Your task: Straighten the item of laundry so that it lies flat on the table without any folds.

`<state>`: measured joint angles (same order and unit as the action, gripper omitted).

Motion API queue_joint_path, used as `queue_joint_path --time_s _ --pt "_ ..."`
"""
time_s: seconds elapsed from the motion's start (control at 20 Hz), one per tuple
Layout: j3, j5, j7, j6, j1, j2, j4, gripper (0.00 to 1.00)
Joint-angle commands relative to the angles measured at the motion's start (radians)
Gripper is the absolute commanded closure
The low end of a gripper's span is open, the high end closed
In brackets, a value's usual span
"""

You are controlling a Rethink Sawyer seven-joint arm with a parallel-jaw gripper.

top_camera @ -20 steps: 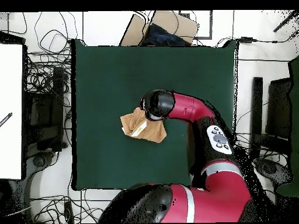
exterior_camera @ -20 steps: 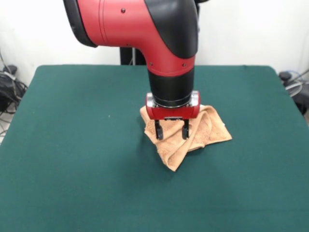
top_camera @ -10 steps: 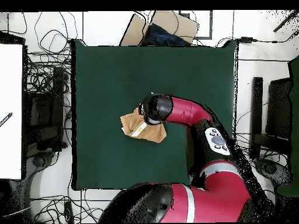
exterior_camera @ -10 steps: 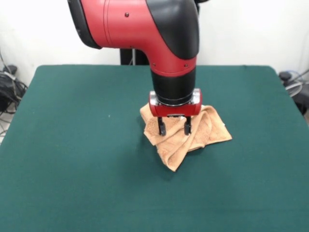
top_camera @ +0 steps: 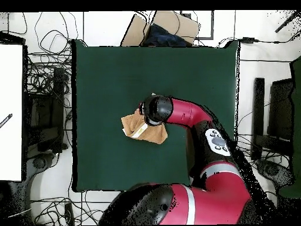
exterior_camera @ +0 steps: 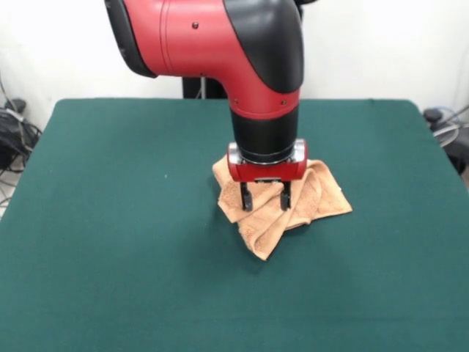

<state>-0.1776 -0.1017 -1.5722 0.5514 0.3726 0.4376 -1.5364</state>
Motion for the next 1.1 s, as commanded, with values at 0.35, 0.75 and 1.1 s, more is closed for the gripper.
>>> queue_joint_path --time_s 0.35,0.75,1.1 --pt "-0.065 0.017 -0.095 0.023 -0.009 0.044 -0.063 0.0" --pt "-0.053 0.016 -0.087 0.061 -0.005 0.075 -0.07 0.0" --pt "-0.064 0.014 -0.057 0.08 0.023 0.082 -0.08 0.0"
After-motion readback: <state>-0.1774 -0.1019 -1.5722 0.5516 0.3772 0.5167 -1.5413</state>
